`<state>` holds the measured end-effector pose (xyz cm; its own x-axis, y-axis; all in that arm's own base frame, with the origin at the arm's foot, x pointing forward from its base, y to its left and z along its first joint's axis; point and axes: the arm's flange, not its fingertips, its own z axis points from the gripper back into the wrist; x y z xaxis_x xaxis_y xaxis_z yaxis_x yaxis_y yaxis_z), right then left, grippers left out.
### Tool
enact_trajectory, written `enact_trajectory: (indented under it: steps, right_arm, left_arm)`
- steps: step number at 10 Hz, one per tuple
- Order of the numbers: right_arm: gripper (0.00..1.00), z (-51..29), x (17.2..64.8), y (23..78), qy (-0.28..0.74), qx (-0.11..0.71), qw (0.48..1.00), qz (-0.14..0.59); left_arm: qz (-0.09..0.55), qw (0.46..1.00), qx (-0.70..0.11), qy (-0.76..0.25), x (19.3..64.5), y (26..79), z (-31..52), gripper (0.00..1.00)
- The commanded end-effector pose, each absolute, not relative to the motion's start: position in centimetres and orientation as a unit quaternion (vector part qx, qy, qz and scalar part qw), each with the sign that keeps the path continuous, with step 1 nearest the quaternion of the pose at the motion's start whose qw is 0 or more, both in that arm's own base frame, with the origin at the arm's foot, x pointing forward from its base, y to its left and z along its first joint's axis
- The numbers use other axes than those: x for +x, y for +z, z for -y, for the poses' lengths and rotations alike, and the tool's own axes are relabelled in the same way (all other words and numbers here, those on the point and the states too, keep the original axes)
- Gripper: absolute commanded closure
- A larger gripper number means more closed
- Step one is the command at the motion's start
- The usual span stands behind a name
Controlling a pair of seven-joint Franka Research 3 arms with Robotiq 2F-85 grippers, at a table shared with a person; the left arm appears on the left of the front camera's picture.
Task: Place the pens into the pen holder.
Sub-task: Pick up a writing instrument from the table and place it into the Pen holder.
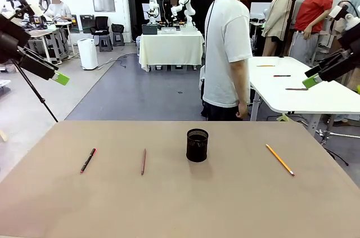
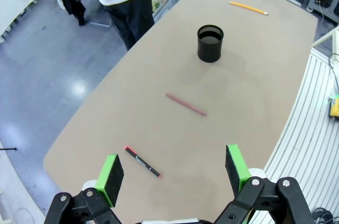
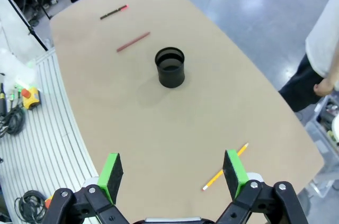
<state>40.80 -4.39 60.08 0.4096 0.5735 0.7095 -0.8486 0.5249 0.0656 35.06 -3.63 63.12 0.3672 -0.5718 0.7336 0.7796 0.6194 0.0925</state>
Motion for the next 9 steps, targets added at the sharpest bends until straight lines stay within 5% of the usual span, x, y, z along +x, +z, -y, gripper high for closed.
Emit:
enact_trajectory:
  steps: [1, 9]
  right_arm:
    - [0.0, 4.22, 40.81, 60.09, 0.44, 0.216, 0.81, 0.322]
    - [0.0, 4.22, 40.81, 60.09, 0.44, 0.216, 0.81, 0.322]
  left_arm:
    - [0.383, 0.817, -0.135, -0.409, 34.85, 63.3, 3.56, 0.0]
    - [0.383, 0.817, -0.135, -0.409, 34.85, 63.3, 3.56, 0.0]
